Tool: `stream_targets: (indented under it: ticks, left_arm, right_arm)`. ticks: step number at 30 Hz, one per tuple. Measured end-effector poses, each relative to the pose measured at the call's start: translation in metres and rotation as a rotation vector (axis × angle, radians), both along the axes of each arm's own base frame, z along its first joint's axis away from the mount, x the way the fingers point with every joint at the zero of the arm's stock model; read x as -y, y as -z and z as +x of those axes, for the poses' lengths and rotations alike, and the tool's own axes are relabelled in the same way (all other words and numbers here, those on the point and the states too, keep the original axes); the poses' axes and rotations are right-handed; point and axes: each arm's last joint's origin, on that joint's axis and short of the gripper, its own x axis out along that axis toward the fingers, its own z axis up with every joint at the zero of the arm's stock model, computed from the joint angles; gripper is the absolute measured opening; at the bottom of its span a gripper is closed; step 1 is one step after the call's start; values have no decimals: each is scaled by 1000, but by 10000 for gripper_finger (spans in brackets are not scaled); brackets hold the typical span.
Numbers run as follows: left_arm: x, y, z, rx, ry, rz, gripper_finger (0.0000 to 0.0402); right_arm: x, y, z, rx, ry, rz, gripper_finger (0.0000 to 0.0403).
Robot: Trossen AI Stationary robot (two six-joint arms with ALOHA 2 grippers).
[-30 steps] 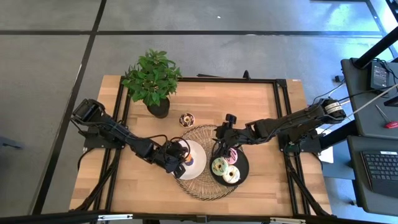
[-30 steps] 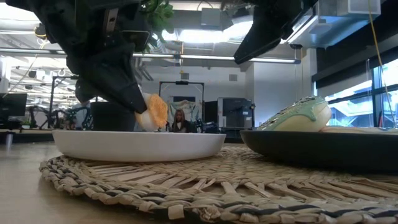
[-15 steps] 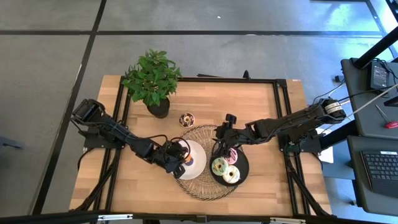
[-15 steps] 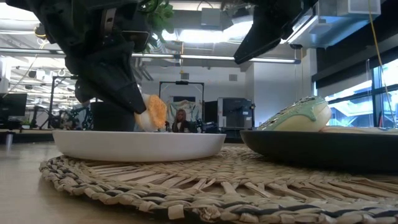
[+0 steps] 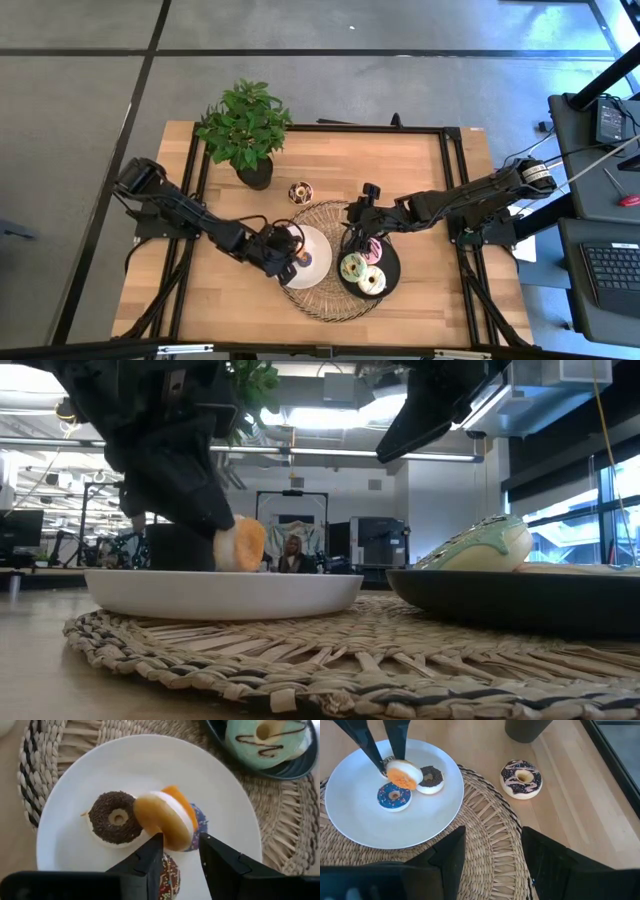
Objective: Pick & Place donuts
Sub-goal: Put the small orange donut on the white plate
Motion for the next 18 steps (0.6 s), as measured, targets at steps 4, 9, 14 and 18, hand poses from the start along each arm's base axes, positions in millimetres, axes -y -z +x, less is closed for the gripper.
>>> stream_targets:
  ticks: [4, 9, 14, 18]
  left_arm:
    - [-1, -4, -1, 10, 0, -5, 132]
    - [-1, -4, -2, 8, -12, -15, 140]
    - [-1, -4, -2, 7, -19, -30, 141]
    - [0, -4, -2, -2, -6, -52, 141]
  right_arm:
    - [0, 0, 0, 0, -1, 0, 194]
    - [0, 0, 0, 0, -1, 0, 194]
    - [0, 0, 0, 0, -1, -1, 194]
    - [0, 0, 0, -1, -1, -1, 194]
